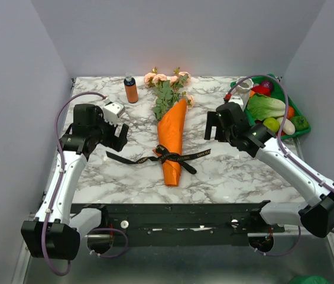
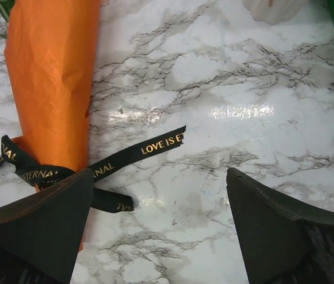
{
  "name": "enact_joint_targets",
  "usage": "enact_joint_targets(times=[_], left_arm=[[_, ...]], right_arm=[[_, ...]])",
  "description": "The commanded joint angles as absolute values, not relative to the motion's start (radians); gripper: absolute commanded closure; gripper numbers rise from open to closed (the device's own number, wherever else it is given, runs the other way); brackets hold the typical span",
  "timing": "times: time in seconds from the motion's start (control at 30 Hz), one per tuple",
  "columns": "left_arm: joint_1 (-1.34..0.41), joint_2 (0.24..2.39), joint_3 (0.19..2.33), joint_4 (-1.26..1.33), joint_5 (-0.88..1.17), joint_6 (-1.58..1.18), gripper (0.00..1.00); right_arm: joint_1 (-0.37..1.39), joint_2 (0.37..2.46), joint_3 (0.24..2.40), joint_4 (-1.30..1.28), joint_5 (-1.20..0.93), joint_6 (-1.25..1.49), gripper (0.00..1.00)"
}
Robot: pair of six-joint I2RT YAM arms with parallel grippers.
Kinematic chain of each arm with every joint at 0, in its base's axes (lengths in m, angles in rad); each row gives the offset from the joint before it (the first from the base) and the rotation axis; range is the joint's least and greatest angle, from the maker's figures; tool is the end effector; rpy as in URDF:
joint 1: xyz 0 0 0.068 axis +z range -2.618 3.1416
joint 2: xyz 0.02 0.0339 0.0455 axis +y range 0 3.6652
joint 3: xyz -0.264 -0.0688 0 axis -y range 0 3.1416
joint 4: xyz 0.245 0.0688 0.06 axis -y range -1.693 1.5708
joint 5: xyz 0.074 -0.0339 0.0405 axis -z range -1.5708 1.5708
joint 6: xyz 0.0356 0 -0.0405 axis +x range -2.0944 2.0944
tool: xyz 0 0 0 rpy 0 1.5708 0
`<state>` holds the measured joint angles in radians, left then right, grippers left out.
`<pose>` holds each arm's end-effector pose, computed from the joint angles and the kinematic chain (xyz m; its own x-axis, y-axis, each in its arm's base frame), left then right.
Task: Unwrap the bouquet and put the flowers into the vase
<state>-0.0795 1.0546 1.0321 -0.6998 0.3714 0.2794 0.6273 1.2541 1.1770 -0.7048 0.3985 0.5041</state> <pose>0.2147 -0.0301 0.3267 -0.5382 0.3007 -0.7874 0.5138 0.8576 -0.0237 0.2206 0.1429 0.3301 -0.6531 0.0763 -0.7534 -0.0029 0.9946 0.1033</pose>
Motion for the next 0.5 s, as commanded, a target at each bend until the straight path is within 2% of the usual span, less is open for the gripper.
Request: enact_joint_targets(times=[0.0,0.47], left_arm=[[-0.104,1.071,1.02,-0.707,0.388,0.322,0.01],[-0.201,1.193,0.937,-0.601,0.406,0.457,0.02]], right_arm=[[0.629,1.284,1.183,-0.706,0.411,0.521,0.0],[0.627,1.448,1.195,-0.759,0.453,0.63,0.03]])
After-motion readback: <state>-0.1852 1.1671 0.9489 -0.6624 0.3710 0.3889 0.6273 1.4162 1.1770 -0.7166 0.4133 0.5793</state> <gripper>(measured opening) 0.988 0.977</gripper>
